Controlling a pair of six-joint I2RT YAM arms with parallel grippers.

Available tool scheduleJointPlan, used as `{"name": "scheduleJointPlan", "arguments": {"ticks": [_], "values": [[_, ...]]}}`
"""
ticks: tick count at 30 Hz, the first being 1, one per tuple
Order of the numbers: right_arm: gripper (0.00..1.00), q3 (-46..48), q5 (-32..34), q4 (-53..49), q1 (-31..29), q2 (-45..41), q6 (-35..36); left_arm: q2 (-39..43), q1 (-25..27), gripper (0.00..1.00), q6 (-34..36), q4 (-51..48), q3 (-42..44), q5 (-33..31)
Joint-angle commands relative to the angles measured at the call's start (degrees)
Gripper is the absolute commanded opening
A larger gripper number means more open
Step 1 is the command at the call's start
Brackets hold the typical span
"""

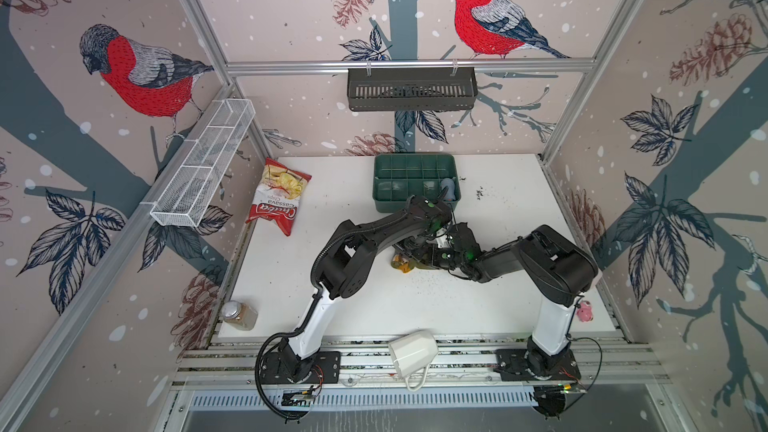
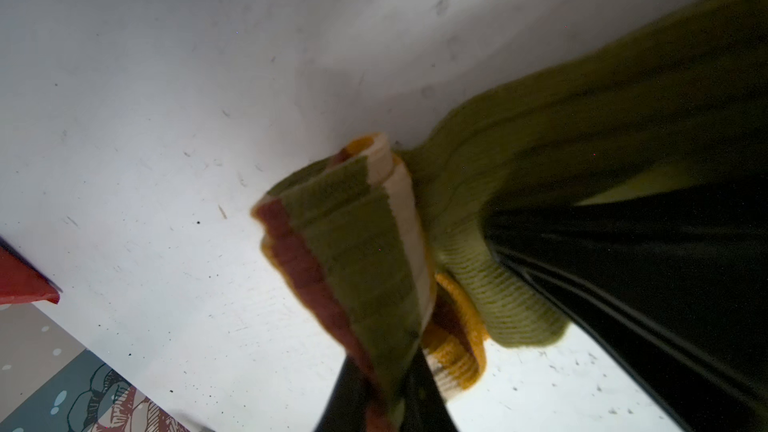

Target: Roll the socks

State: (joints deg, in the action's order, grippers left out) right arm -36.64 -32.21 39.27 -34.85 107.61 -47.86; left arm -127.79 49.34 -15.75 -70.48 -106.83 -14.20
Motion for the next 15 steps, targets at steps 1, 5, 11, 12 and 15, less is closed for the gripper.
{"name": "scheduleJointPlan", "arguments": {"ticks": [1, 5, 11, 12, 15], "values": [[0.08, 0.3, -0.2, -2.2, 0.0, 0.5, 0.0, -0.7, 0.5, 0.17, -0.7, -3.2, -2.1, -0.1], [0.08, 0.5, -0.4, -1.8, 0.1, 0.7, 0.0, -0.3, 0.5, 0.25, -0.5, -2.5, -2.6, 1.7], [0.08, 0.7, -0.7, -1.5, 0.2, 0.9, 0.0, 1.1, 0.5, 0.25, 0.5, 0.3, -1.0, 5.2], [0.08, 0.7, -0.6, -1.6, 0.2, 1.0, 0.0, 1.4, 0.5, 0.24, 0.6, 0.7, -0.7, 5.7], [0.08, 0.6, -0.6, -1.7, 0.2, 1.0, 0.1, 2.2, 0.5, 0.24, 0.8, 1.7, -0.1, 6.7]]}}
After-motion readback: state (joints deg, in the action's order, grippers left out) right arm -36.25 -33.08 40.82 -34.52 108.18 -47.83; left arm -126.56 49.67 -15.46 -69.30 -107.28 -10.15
